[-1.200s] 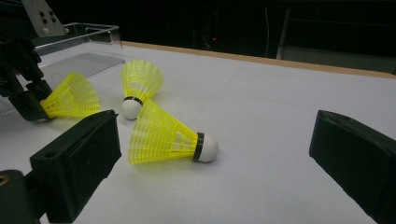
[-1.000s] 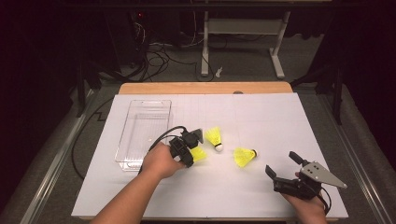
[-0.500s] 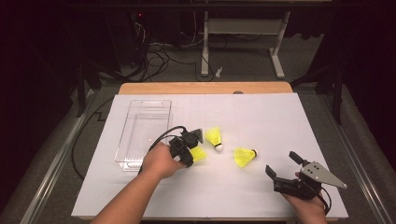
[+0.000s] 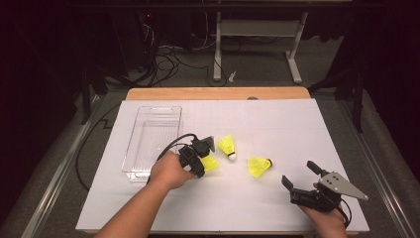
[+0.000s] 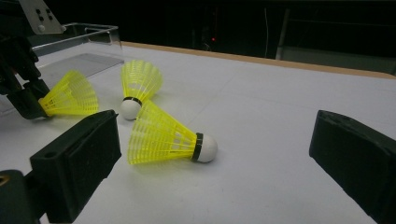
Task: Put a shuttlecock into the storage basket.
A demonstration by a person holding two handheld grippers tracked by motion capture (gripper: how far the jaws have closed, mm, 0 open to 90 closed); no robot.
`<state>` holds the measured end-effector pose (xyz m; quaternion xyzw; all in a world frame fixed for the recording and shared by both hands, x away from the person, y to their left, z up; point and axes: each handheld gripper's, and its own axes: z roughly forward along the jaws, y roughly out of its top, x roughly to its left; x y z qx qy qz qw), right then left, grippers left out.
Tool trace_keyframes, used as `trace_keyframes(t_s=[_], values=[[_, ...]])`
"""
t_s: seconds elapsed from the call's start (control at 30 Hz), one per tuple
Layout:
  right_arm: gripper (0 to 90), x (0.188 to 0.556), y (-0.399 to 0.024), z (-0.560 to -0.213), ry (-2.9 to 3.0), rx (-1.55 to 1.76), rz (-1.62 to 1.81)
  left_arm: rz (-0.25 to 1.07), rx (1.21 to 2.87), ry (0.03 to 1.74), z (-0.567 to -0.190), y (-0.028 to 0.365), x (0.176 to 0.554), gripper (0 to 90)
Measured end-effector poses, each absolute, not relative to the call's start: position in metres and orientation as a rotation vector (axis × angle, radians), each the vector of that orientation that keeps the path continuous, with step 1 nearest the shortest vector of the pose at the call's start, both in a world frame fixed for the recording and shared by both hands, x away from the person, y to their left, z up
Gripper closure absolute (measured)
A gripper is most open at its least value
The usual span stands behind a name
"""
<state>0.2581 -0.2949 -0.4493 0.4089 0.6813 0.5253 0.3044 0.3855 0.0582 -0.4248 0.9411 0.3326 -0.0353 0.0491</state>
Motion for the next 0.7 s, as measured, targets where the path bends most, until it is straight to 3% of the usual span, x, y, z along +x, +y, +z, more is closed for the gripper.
trace_keyframes(t_s=[0.7], values=[[2.6, 0.259, -0.293, -0.450, 1.808, 1.082, 1.390, -0.167, 2.796, 0.973, -0.406, 0.065, 0.378, 64.6]])
